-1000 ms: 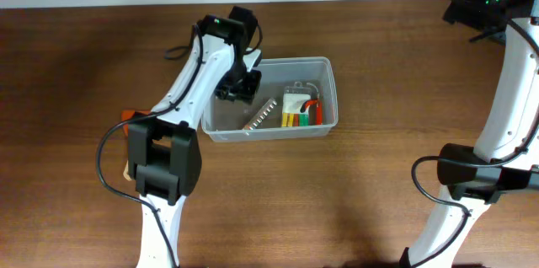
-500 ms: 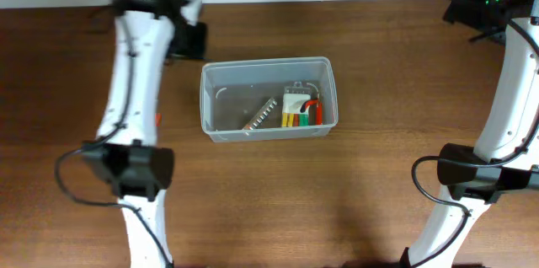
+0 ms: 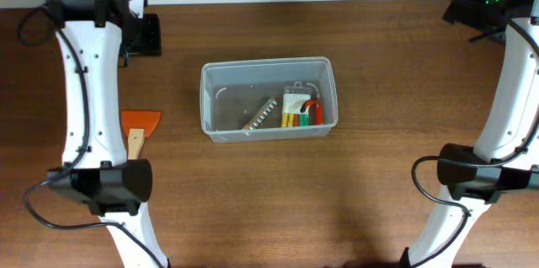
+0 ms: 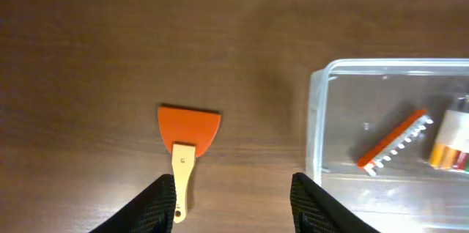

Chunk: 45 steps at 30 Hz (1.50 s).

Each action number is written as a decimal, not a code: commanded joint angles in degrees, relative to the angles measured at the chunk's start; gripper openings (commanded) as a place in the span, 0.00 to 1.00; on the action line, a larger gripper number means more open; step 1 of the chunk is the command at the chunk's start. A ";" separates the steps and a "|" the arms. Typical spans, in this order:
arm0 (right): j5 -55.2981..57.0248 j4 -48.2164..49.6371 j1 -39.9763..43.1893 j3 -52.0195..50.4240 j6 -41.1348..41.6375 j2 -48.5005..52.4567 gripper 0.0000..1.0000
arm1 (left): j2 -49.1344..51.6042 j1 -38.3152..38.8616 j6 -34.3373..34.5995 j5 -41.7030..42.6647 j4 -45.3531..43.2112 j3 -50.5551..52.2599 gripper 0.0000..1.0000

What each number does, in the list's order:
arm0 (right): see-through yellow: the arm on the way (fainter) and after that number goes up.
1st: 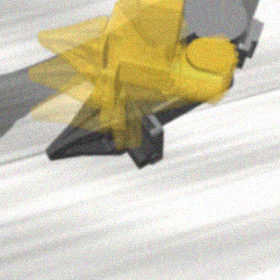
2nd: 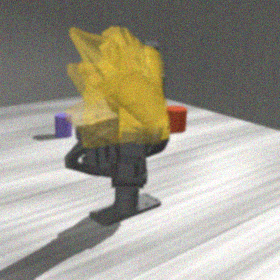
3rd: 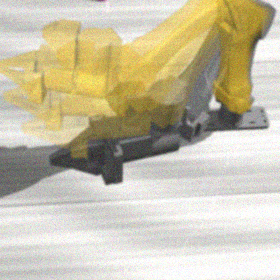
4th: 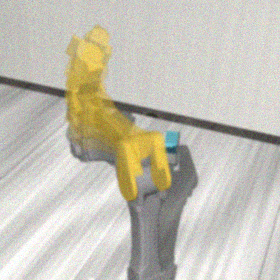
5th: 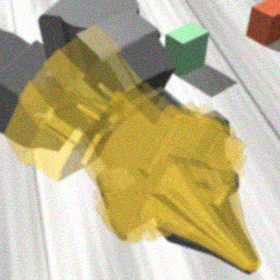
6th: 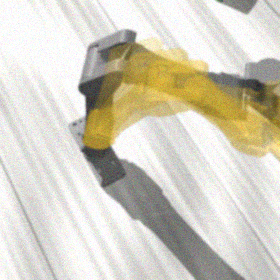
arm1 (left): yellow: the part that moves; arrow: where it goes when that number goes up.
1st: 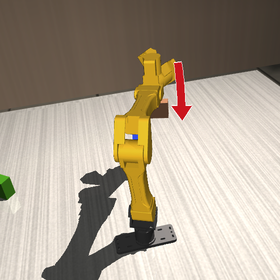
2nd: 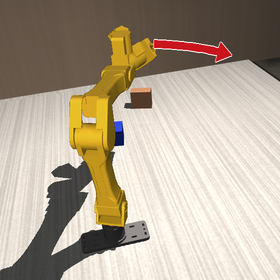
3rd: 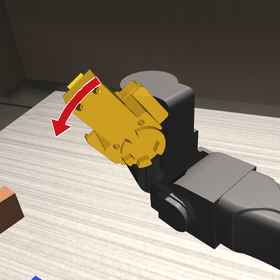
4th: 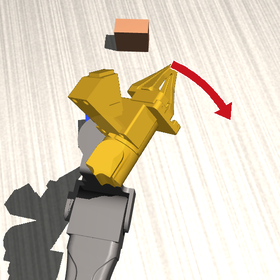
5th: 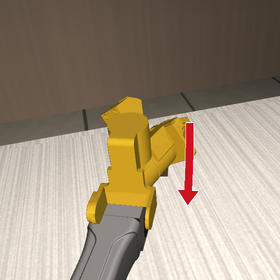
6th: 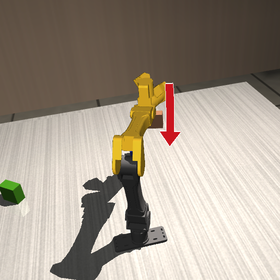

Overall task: Pack container
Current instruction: 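Lower the left gripper onto the scraper's wooden handle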

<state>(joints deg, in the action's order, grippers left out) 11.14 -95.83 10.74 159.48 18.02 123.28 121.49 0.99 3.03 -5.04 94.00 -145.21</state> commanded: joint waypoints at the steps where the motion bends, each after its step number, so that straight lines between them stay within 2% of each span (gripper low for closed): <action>1: 0.50 0.00 0.15 0.81 0.28 -0.87 0.99 | -0.66 -0.07 -0.48 -2.14 -1.95 6.14 0.53; 10: 0.50 0.00 0.17 0.81 0.28 -0.87 0.99 | -3.52 -1.75 -1.33 -2.08 -14.03 27.93 0.52; 19: 0.50 0.00 0.17 0.81 0.28 -0.87 0.99 | -16.15 -5.18 -2.25 0.20 -28.57 55.25 0.53; 29: 0.50 0.00 0.17 0.81 0.28 -0.87 0.99 | -27.69 -9.51 -5.62 0.68 -39.39 77.61 0.53; 30: 0.50 0.00 0.17 0.81 0.28 -0.87 0.99 | -28.30 -10.49 -6.34 1.44 -40.39 78.82 0.58; 34: 0.50 0.00 0.17 0.81 0.28 -0.87 0.99 | -28.61 -15.96 -7.89 2.69 -43.08 81.79 0.59; 39: 0.50 0.00 0.17 0.81 0.28 -0.87 0.99 | -28.50 -21.62 -9.99 4.94 -44.59 82.40 0.66; 42: 0.50 0.00 0.17 0.81 0.28 -0.87 0.99 | -28.46 -22.86 -12.15 9.03 -45.70 82.44 0.69; 45: 0.50 0.00 0.17 0.81 0.28 -0.87 0.98 | -27.76 -22.51 -12.98 9.35 -46.69 82.51 0.70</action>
<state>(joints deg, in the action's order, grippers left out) 11.14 -95.85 10.74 159.48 18.00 123.28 94.30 -21.74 -6.81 0.69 48.05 -63.24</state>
